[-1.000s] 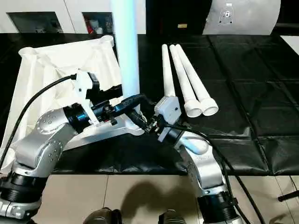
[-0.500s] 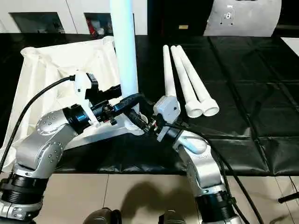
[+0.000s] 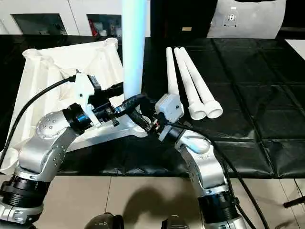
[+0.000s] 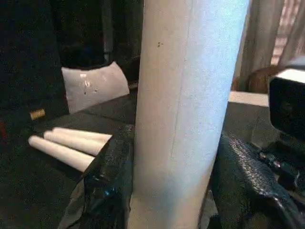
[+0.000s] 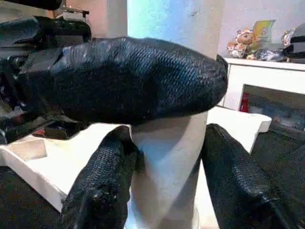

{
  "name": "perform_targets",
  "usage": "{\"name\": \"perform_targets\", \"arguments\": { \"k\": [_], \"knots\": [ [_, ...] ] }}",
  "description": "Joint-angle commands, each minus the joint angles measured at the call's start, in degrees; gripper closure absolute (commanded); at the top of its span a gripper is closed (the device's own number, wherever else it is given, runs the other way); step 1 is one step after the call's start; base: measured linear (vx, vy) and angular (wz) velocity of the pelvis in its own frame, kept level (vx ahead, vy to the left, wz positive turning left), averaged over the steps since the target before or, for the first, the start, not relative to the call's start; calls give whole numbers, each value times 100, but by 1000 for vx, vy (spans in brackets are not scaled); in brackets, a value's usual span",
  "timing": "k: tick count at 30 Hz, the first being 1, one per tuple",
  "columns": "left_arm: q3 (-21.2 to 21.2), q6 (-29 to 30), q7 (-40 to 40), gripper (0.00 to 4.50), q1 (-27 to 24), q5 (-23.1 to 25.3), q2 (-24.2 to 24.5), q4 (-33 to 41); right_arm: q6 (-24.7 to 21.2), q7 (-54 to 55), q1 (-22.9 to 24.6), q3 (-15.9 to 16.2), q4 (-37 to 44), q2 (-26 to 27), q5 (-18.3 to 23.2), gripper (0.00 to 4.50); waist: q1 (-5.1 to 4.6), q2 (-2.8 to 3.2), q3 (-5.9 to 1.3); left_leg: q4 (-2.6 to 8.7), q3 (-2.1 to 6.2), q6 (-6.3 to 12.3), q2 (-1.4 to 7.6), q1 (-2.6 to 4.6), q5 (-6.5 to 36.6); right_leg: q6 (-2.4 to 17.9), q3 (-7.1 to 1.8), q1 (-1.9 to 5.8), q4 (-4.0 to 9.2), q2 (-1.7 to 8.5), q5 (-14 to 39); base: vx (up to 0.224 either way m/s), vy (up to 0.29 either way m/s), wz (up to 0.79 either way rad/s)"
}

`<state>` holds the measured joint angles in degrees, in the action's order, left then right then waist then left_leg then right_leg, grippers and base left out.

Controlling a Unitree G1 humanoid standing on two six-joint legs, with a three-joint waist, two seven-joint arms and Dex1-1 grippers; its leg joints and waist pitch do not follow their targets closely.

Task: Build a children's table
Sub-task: Pick table leg

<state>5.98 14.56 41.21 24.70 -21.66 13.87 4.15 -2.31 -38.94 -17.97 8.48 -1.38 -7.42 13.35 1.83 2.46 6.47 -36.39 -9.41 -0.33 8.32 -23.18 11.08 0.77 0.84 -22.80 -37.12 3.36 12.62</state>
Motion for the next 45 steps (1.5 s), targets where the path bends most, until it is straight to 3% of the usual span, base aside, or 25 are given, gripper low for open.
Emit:
{"name": "perform_targets", "arguments": {
  "k": [1, 3, 4, 8, 10, 12, 14, 15, 16, 20, 25, 30, 35, 37, 40, 41, 43, 45],
  "knots": [
    [70, 467, -176, 255, 45, -99, -67, 9, -116, 251, -197, -124, 22, 4, -14, 266, -15, -21, -510, 449, 126, 369, 407, 154, 559, 1631, -211, 276, 390, 428, -44, 0, 0, 0],
    [-19, 620, -411, 255, 162, -84, -162, -78, -369, 254, -267, -128, 104, -20, 60, 266, -18, -28, -516, 447, 126, 371, 402, 139, 542, 1609, -213, 295, 393, 431, -34, 0, 0, 0],
    [-77, 677, -500, 255, 221, -105, -206, -102, -450, 264, -301, -146, 139, -23, 97, 196, -19, -28, -515, 446, 126, 371, 398, 146, 521, 1607, -212, 291, 392, 426, -49, 0, 0, 0],
    [-229, 991, -682, 255, 475, -178, -188, -151, -778, 180, -423, -240, 251, -67, 344, 183, -3, -26, -515, 440, 125, 351, 392, 146, 542, 1578, -215, 291, 410, 433, 76, 0, 0, 0],
    [-342, 1383, -824, 259, 640, -275, -131, -159, -957, 73, -453, -288, 318, -163, 488, 151, -6, -35, -518, 438, 121, 345, 388, 146, 527, 1549, -215, 290, 409, 427, 84, 0, 0, 0],
    [-457, 1666, -1014, 259, 804, -259, -74, -252, -1198, -38, -459, -378, 420, -254, 725, 146, -5, -32, -527, 422, 121, 372, 370, 142, 417, 1551, -211, 298, 396, 410, -35, 0, 0, 0],
    [-666, 1999, -1164, 259, 990, -470, -93, -355, -1596, -106, -515, -602, 496, -322, 1154, 117, 0, -46, -533, 413, 118, 409, 361, 143, 385, 1567, -210, 306, 399, 414, -52, 0, 0, 0],
    [-666, 1999, -1164, 259, 990, -470, -93, -355, -1596, -106, -515, -602, 496, -322, 1154, 117, 12, -39, -540, 408, 124, 430, 363, 137, 325, 1594, -206, 305, 398, 423, -74, 0, 0, 0],
    [-881, 2243, -1254, 259, 1142, -734, -127, -422, -1880, -119, -607, -867, 503, -410, 1495, 98, 4, -42, -538, 406, 121, 434, 360, 135, 313, 1617, -204, 310, 395, 417, -93, 0, 0, 0],
    [-1216, 2684, -1286, 259, 1369, -1236, -186, -487, -2564, 37, -907, -1407, 433, -650, 2030, 71, 35, -68, -553, 388, 105, 487, 345, 138, 163, 1697, -190, 308, 385, 415, -171, 0, 0, 0],
    [-1365, 2976, -1247, 259, 1451, -1498, -244, -432, -3084, 92, -1065, -1594, 374, -911, 2265, 25, 50, -91, -550, 381, 94, 500, 337, 125, 84, 1647, -188, 317, 405, 416, -58, 0, 0, 0],
    [-1457, 3270, -1224, 259, 1556, -1814, -286, -367, -3482, -269, -1130, -1433, 479, -1308, 2318, 6, 63, -97, -538, 374, 93, 524, 334, 117, 80, 1655, -185, 318, 416, 413, -21, 0, 0, 0],
    [-1503, 3429, -1066, 259, 1604, -2060, -233, -313, -4323, 21, -1334, -1507, 426, -1442, 2629, 0, 42, -117, -527, 382, 91, 488, 325, 124, 84, 1598, -189, 310, 442, 406, 230, 0, 0, 0],
    [-1496, 3489, -978, 259, 1617, -2110, -186, -290, -4385, -257, -1338, -1302, 514, -1643, 2581, 0, 55, -124, -524, 386, 92, 469, 340, 129, 112, 1577, -188, 309, 446, 407, 268, 0, 0, 0],
    [-1156, 3214, -642, 259, 1568, -1780, 61, -244, -4278, -487, -1329, -1123, 619, -1735, 2473, 0, 65, -119, -524, 393, 102, 493, 354, 125, 94, 1507, -191, 300, 447, 417, 235, 0, 0, 0],
    [-959, 3029, -421, 259, 1535, -1621, 184, -207, -4204, -666, -1316, -1017, 660, -1804, 2419, 0, 50, -144, -521, 399, 93, 494, 358, 127, 101, 1478, -193, 299, 436, 413, 230, 0, 0, 0],
    [-535, 2774, 130, 259, 1483, -1402, 480, -78, -4130, -1033, -1302, -832, 744, -1918, 2402, 0, 71, -127, -520, 407, 106, 504, 376, 133, 136, 1435, -198, 299, 448, 444, 323, 0, 0, 0],
    [-418, 2614, 451, 259, 1492, -1387, 555, -14, -4119, -1273, -1337, -725, 786, -1978, 2443, 0, 64, -142, -517, 414, 101, 485, 388, 131, 126, 1466, -197, 298, 429, 448, 291, 0, 0, 0]
  ]
}}
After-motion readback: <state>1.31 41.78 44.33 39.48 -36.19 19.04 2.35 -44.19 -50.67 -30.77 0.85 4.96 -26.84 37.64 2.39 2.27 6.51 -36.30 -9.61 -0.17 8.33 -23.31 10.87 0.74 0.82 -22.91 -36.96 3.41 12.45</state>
